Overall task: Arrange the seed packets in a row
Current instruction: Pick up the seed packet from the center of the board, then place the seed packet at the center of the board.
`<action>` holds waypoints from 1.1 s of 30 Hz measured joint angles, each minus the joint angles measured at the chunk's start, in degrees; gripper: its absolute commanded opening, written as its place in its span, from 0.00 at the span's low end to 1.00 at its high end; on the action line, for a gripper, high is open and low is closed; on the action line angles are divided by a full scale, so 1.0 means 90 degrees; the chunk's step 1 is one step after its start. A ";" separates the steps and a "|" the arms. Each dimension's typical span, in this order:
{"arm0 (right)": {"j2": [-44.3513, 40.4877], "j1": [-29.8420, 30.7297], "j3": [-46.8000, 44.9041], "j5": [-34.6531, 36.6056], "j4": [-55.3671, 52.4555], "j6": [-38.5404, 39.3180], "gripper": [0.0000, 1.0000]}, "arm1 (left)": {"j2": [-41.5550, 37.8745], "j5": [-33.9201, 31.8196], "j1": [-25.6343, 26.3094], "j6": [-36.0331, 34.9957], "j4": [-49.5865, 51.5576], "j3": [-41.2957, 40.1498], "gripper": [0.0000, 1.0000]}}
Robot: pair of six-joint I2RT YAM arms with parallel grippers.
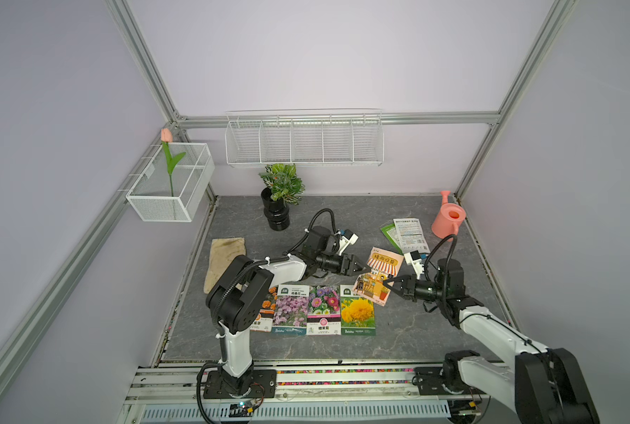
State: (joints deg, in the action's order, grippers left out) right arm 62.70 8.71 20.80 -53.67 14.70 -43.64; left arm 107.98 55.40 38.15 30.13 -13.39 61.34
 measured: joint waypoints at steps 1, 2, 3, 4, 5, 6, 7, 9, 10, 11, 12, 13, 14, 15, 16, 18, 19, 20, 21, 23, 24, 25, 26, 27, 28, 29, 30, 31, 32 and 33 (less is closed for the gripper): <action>-0.0029 0.0000 0.0000 0.0000 -0.0005 0.0000 0.07 | 0.0010 -0.0015 -0.0002 0.0000 0.0019 0.0005 0.74; -0.0049 0.0000 0.0000 -0.0002 -0.0010 0.0000 0.07 | 0.0032 -0.0007 -0.0002 0.0022 0.0002 0.0012 0.71; -0.0051 0.0000 0.0000 0.0000 -0.0012 0.0002 0.07 | 0.0083 0.0017 -0.0002 0.0107 -0.0090 0.0017 0.68; -0.0049 0.0000 0.0000 0.0000 -0.0022 0.0012 0.07 | 0.0143 0.0068 -0.0002 0.0226 -0.0255 0.0017 0.66; -0.0046 0.0000 0.0000 0.0000 -0.0039 0.0022 0.07 | 0.0202 0.0119 -0.0002 0.0316 -0.0406 0.0017 0.63; -0.0034 0.0000 0.0000 0.0000 -0.0041 0.0029 0.07 | 0.0272 0.0180 -0.0002 0.0440 -0.0588 0.0017 0.59; -0.0010 0.0000 0.0000 0.0000 -0.0039 0.0041 0.07 | 0.0335 0.0257 0.0000 0.0593 -0.0804 0.0017 0.53; 0.0063 0.0000 0.0000 0.0002 -0.0039 0.0046 0.07 | 0.0423 0.0396 0.0019 0.0845 -0.1188 0.0015 0.32; 0.0107 0.0000 0.0000 0.0005 -0.0039 0.0046 0.07 | 0.0449 0.0471 0.0039 0.0930 -0.1348 0.0017 0.06; 0.0138 0.0000 0.0000 0.0005 -0.0036 0.0046 0.07 | 0.0466 0.0527 0.0056 0.0974 -0.1472 0.0019 0.00; 0.0168 0.0000 0.0000 0.0015 -0.0036 0.0046 0.07 | 0.0510 0.0593 0.0073 0.1105 -0.1637 0.0019 0.00; 0.0194 0.0000 0.0000 0.0029 -0.0036 0.0046 0.07 | 0.0556 0.0634 0.0092 0.1163 -0.1802 0.0019 0.00; 0.0211 -0.0010 0.0000 0.0051 -0.0039 0.0046 0.07 | 0.0605 0.0668 0.0095 0.1282 -0.1938 0.0019 0.00; 0.0231 -0.0015 0.0000 0.0063 -0.0036 0.0046 0.08 | 0.0665 0.0697 0.0092 0.1409 -0.2098 0.0017 0.00; 0.0238 -0.0015 0.0000 0.0100 -0.0034 0.0044 0.10 | 0.0726 0.0726 0.0090 0.1528 -0.2249 0.0017 0.00; 0.0238 -0.0032 0.0000 0.0136 -0.0032 0.0051 0.32 | 0.0794 0.0746 0.0092 0.1712 -0.2489 -0.0010 0.00; 0.0238 -0.0039 0.0002 0.0153 -0.0032 0.0070 0.51 | 0.0804 0.0746 0.0100 0.1785 -0.2579 -0.0024 0.00; 0.0236 -0.0044 0.0005 0.0182 -0.0046 0.0058 0.96 | 0.0804 0.0733 0.0112 0.1846 -0.2645 -0.0032 0.00; 0.0223 -0.0051 0.0010 0.0219 -0.0070 0.0073 0.89 | 0.0801 0.0697 0.0126 0.1914 -0.2727 -0.0044 0.00; 0.0102 -0.0107 0.0046 0.0406 -0.0352 0.0175 0.88 | 0.0797 0.0481 0.0165 0.2025 -0.2822 -0.0097 0.00; -0.0070 -0.0163 0.0070 0.0593 -0.0619 0.0301 0.88 | 0.0787 0.0289 0.0204 0.2096 -0.2822 -0.0146 0.00; -0.0311 -0.0231 0.0097 0.0797 -0.0903 0.0398 0.88 | 0.0765 0.0024 0.0270 0.2157 -0.2793 -0.0211 0.00; -0.0576 -0.0299 0.0129 0.1010 -0.1195 0.0481 0.88 | 0.0741 -0.0272 0.0352 0.2232 -0.2730 -0.0274 0.00; -0.0899 -0.0376 0.0187 0.1275 -0.1530 0.0571 0.88 | 0.0702 -0.0641 0.0481 0.2329 -0.2637 -0.0342 0.00; -0.1212 -0.0454 0.0262 0.1530 -0.1834 0.0663 0.88 | 0.0670 -0.1008 0.0631 0.2458 -0.2569 -0.0406 0.00; -0.1450 -0.0520 0.0345 0.1719 -0.2074 0.0729 0.88 | 0.0656 -0.1355 0.0806 0.2616 -0.2528 -0.0452 0.00; -0.1681 -0.0597 0.0464 0.1928 -0.2339 0.0821 0.88 | 0.0656 -0.1732 0.1027 0.2815 -0.2497 -0.0481 0.00; -0.1802 -0.0656 0.0573 0.2072 -0.2533 0.0889 0.88 | 0.0656 -0.2101 0.1268 0.3038 -0.2433 -0.0486 0.00; -0.1843 -0.0695 0.0658 0.2171 -0.2667 0.0940 0.89 | 0.0658 -0.2402 0.1472 0.3228 -0.2382 -0.0486 0.00; -0.1838 -0.0721 0.0726 0.2259 -0.2778 0.0996 0.88 | 0.0658 -0.2727 0.1695 0.3436 -0.2348 -0.0483 0.00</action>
State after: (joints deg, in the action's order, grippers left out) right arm 46.15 2.22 27.33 -33.34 -10.31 -34.68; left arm 113.91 30.85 53.41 61.06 -34.52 56.99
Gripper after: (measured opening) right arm 0.885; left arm 0.055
